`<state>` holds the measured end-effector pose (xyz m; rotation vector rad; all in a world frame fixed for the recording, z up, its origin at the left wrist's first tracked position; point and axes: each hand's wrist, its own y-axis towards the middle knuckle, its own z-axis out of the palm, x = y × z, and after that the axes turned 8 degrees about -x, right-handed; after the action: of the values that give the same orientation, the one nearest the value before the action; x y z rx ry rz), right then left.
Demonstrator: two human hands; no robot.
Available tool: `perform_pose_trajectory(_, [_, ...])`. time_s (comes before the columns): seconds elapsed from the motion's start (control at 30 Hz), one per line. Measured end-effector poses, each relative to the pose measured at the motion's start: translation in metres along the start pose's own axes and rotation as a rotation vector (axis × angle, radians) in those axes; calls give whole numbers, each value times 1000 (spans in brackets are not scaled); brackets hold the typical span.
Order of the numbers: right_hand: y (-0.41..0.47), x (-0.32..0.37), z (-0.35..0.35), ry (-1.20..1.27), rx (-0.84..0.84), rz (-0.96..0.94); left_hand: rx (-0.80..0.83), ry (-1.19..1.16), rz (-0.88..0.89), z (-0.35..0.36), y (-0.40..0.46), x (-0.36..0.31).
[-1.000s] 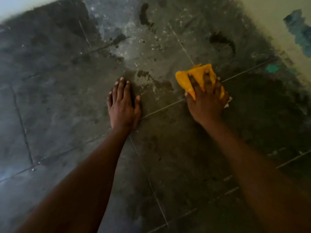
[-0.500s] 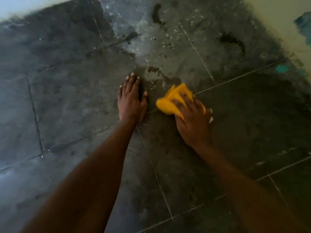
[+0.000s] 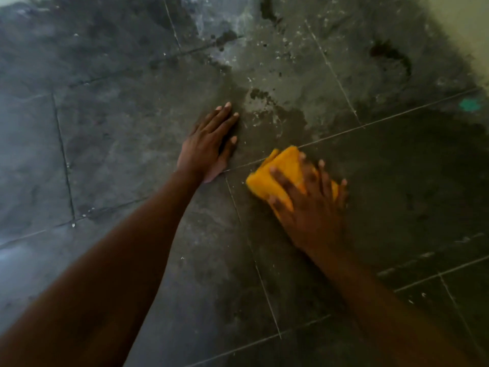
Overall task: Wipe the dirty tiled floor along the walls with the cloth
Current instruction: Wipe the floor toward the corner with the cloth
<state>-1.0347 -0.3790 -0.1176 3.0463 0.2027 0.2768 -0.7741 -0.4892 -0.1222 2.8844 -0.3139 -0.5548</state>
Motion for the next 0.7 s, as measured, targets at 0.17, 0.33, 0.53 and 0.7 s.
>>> perform_pose_trajectory(0.17, [81,25,23,49,-108,183,-257,78,-338,9,-5,4])
perform_pose_trajectory(0.33, [24,5,5,-27,-11,-169,-240,73,-331,8,-3,2])
perform_pose_trajectory(0.53, [105,-23,10,-5,-63,163,-192,83,-350,7,-2,2])
perform_pose_trajectory(0.7, [147,30,26,17,-10,-9,-207,66,-369,7,0,3])
